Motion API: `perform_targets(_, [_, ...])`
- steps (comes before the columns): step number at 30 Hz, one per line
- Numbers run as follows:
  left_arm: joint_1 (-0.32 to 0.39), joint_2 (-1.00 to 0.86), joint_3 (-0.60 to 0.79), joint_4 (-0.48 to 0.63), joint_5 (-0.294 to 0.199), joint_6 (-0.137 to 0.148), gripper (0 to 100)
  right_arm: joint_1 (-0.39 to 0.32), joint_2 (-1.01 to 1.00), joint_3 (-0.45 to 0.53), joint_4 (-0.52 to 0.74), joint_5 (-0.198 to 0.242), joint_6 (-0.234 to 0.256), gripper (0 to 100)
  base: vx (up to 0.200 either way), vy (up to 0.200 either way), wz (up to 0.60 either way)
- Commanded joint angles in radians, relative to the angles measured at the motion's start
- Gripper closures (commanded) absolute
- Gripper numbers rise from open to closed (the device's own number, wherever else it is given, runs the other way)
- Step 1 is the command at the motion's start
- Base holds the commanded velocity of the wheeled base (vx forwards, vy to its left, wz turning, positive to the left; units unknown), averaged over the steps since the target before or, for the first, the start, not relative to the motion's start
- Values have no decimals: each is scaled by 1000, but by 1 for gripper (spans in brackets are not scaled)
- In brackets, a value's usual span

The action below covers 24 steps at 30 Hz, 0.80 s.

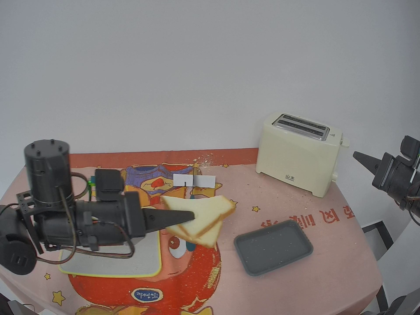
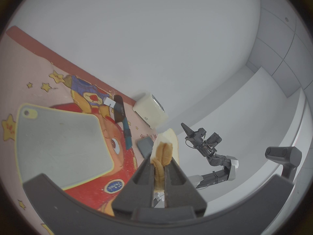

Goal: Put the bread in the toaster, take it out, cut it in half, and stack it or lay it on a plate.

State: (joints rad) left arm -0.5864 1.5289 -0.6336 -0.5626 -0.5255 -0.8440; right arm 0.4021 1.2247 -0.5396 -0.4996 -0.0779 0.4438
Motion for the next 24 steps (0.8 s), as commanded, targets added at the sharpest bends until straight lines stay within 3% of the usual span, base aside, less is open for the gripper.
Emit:
perform_targets(1, [-73,254,-166,-2,88,-12,100,-19,7,0,-1,1,-1,100,0,0,0])
perform_targets(4, [-75,301,-218,0,78,-29,100,-36,6,-2,-1,3,-1,100,0,0,0])
perform_targets(6, [-75,312,-253,0,50,-55,100,-39,4,-2,-1,3,-1,100,0,0,0])
perform_targets(11, [-75,355,-273,0,21,-55,100,-42,12,0,-1,3,-2,100,0,0,0])
perform_targets(24, [-101,496,-344,0,21,-49,100,-43,24,3,-2,3,-2,100,0,0,0])
